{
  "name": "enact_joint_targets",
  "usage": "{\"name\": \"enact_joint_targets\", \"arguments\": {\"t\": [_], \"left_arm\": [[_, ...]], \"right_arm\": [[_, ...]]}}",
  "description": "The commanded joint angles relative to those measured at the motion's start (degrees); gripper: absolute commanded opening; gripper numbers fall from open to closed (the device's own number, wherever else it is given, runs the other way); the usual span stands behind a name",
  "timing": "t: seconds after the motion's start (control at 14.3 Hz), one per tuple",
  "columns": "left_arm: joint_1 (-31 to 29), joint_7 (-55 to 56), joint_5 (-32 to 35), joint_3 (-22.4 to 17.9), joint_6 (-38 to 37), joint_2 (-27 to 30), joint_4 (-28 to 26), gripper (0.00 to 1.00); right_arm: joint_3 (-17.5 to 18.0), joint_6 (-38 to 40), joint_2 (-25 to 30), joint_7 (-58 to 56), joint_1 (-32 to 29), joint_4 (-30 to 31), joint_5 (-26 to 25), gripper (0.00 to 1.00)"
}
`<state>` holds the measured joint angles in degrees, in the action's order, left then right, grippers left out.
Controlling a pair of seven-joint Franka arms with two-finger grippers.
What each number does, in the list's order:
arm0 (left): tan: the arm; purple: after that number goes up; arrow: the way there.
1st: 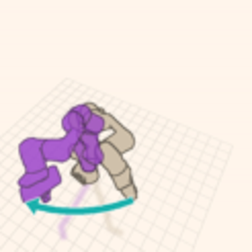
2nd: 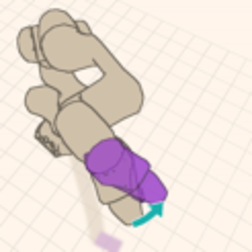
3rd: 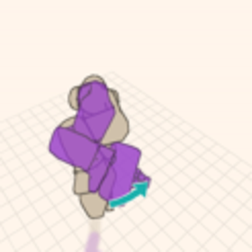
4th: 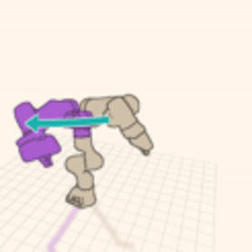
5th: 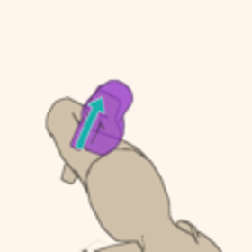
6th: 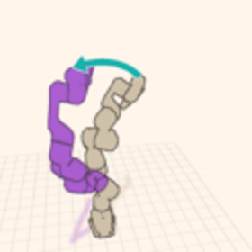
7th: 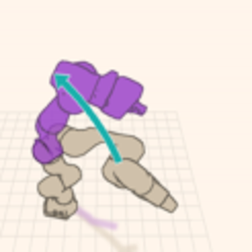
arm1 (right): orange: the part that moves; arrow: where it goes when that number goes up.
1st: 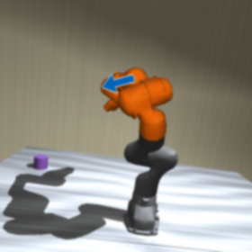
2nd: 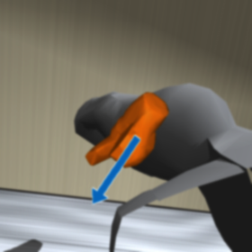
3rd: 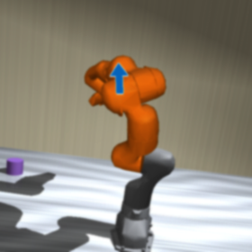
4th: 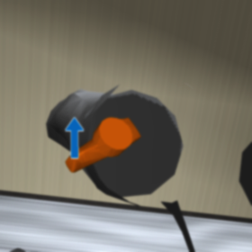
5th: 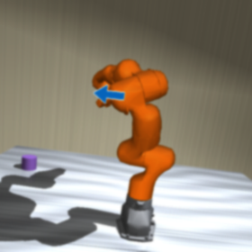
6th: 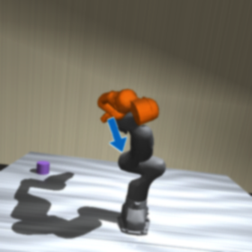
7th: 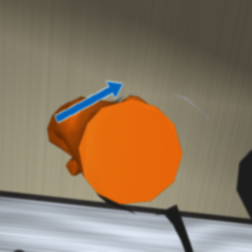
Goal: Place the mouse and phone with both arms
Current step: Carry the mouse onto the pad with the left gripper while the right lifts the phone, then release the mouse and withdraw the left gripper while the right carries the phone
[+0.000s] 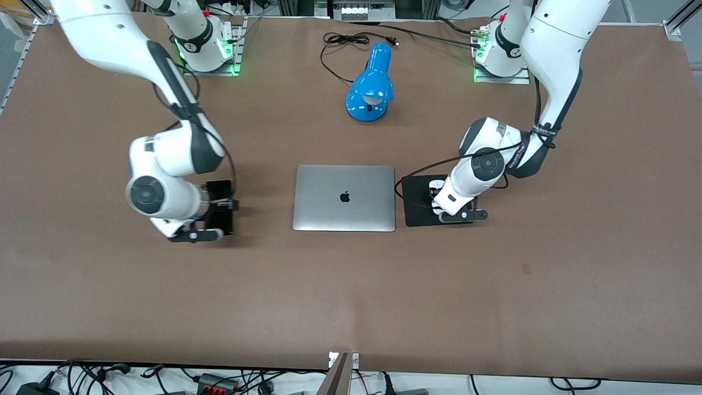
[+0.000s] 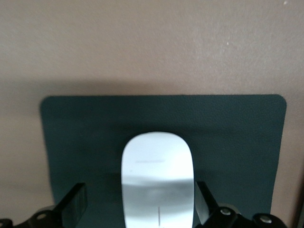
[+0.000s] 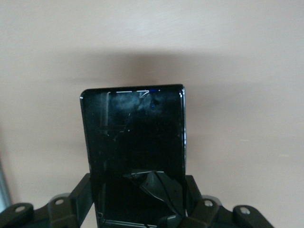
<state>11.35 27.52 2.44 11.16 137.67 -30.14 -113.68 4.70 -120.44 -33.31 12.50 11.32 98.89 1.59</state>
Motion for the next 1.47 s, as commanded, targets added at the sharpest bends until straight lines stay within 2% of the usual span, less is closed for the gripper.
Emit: {"name": "enact_joint_targets", "arguments": {"t": [0.0,0.28,0.49,0.63,0.77,0.91,0.98,1.05,1.12,1.19,1.26,1.33,1.4], "left_arm": [[-3.60,-5.70,1.16,-0.17,-10.27,4.55,4.14,1.00],[-11.51,-18.54,1.16,-0.17,-30.31,4.65,20.30,1.00],[-16.70,-21.63,1.16,-0.26,-36.84,4.91,27.79,1.00],[-20.21,-23.21,1.25,0.09,-45.07,5.35,34.89,1.00],[-21.37,-25.23,1.08,0.01,-55.00,6.40,41.57,1.00],[-21.37,-25.24,0.90,0.35,-62.75,6.58,45.63,1.00],[-21.20,-25.33,0.55,0.27,-66.09,7.02,47.22,1.00],[-20.94,-25.24,-0.06,-0.34,-66.04,10.50,47.23,1.00],[-20.50,-24.72,-0.76,-0.61,-62.38,14.02,42.79,1.00],[-18.75,-24.62,-0.77,-3.48,-58.26,18.23,37.44,1.00],[-13.78,-24.80,-0.94,-8.90,-54.21,20.97,32.78,1.00],[-11.03,-25.15,-2.08,-12.18,-52.69,21.95,30.73,1.00],[-10.39,-25.33,-4.09,-12.91,-52.33,23.27,29.40,1.00]], "right_arm": [[-0.40,-1.89,-0.52,0.42,2.46,0.16,2.71,0.15],[-0.40,-9.17,-1.40,4.11,5.63,4.72,2.72,0.16],[-0.40,-13.32,-2.19,7.97,7.57,6.14,2.72,0.17],[-0.40,-14.20,-2.54,10.17,8.27,6.05,2.72,0.17],[-0.40,-14.12,-2.55,10.27,8.45,6.14,2.72,0.17],[-0.40,-14.20,-2.63,10.97,8.89,5.96,2.72,0.17],[-0.40,-14.20,-2.63,12.89,9.50,5.79,2.72,0.17],[-0.40,-14.20,-2.63,13.86,10.20,5.70,2.72,0.17],[-0.49,-14.20,-2.63,13.96,10.21,5.79,2.72,0.17],[-0.49,-14.20,-2.72,13.87,9.86,5.79,2.72,0.17],[-0.49,-14.12,-2.89,13.87,9.60,5.79,2.72,0.18],[-0.49,-14.03,-2.90,14.05,9.60,5.79,2.80,0.46],[-0.57,-14.03,-2.90,14.92,9.51,5.79,2.80,0.99]]}}
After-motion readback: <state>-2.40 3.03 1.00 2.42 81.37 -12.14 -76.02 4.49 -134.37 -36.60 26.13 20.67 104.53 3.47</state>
